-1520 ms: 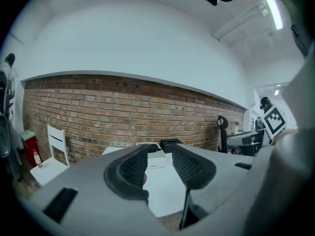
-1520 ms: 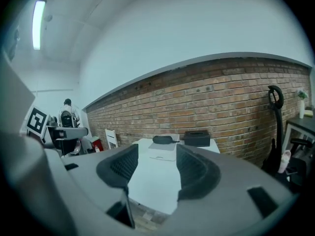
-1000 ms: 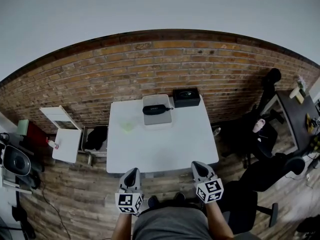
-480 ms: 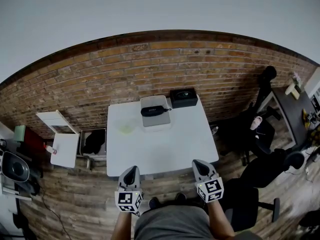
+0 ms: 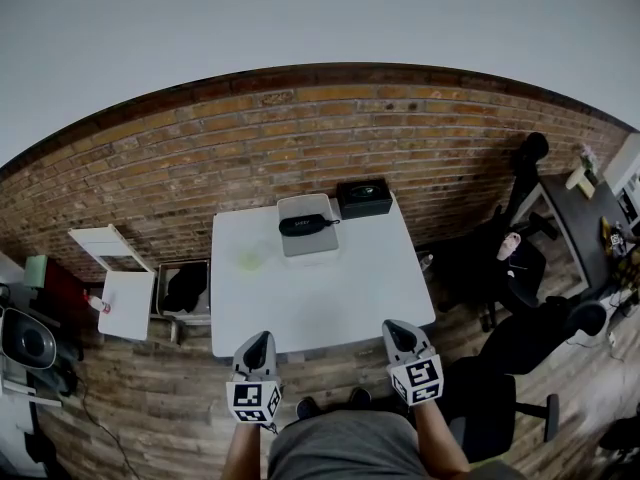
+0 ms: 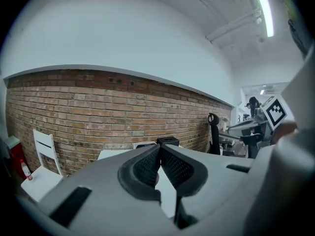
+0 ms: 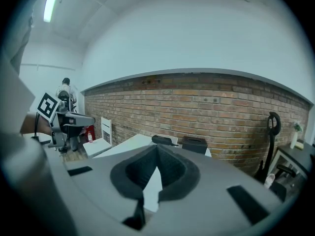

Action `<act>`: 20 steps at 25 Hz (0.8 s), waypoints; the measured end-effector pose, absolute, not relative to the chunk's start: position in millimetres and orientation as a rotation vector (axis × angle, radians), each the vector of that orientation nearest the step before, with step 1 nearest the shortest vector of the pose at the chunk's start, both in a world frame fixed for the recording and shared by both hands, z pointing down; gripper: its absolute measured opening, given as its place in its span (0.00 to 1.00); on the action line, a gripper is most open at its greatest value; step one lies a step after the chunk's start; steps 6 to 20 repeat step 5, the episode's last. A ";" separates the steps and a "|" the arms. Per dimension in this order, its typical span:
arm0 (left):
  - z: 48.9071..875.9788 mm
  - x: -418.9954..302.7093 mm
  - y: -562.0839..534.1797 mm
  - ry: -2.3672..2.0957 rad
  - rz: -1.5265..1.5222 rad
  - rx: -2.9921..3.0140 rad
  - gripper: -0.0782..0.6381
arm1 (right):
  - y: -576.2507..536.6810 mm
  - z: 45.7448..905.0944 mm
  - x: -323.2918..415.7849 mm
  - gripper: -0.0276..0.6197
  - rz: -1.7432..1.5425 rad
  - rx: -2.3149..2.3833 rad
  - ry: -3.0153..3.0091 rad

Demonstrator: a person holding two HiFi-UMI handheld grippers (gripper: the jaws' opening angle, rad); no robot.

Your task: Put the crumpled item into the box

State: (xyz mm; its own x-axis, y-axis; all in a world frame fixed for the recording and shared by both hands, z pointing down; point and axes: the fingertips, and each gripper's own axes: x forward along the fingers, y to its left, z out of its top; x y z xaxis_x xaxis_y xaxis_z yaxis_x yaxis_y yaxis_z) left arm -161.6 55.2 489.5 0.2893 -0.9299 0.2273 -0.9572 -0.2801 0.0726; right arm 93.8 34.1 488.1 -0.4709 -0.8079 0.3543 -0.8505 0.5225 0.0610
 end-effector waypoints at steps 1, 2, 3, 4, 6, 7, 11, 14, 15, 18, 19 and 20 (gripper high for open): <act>490.3 -162.9 54.4 -1.754 0.209 2.356 0.12 | 34.0 487.7 91.5 0.05 0.172 1.367 -2.425; 491.5 -163.8 53.6 -1.755 0.212 2.352 0.12 | 33.6 487.5 89.9 0.05 0.181 1.362 -2.428; 492.8 -163.9 52.7 -1.754 0.216 2.349 0.12 | 33.0 487.3 89.3 0.05 0.199 1.360 -2.435; 494.0 -163.6 51.8 -1.752 0.219 2.347 0.12 | 32.2 487.2 89.1 0.05 0.220 1.361 -2.442; 495.2 -163.0 51.0 -1.750 0.221 2.345 0.12 | 31.5 487.0 89.0 0.05 0.241 1.361 -2.449; 495.2 -163.0 51.0 -1.750 0.221 2.345 0.12 | 31.5 487.0 89.0 0.05 0.241 1.361 -2.449; 495.2 -163.0 51.0 -1.750 0.221 2.345 0.12 | 31.5 487.0 89.0 0.05 0.241 1.361 -2.449; 495.2 -163.0 51.0 -1.750 0.221 2.345 0.12 | 31.5 487.0 89.0 0.05 0.241 1.361 -2.449; 495.2 -163.0 51.0 -1.750 0.221 2.345 0.12 | 31.5 487.0 89.0 0.05 0.241 1.361 -2.449; 495.2 -163.0 51.0 -1.750 0.221 2.345 0.12 | 31.5 487.0 89.0 0.05 0.241 1.361 -2.449; 495.2 -163.0 51.0 -1.750 0.221 2.345 0.12 | 31.5 487.0 89.0 0.05 0.241 1.361 -2.449; 495.2 -163.0 51.0 -1.750 0.221 2.345 0.12 | 31.5 487.0 89.0 0.05 0.241 1.361 -2.449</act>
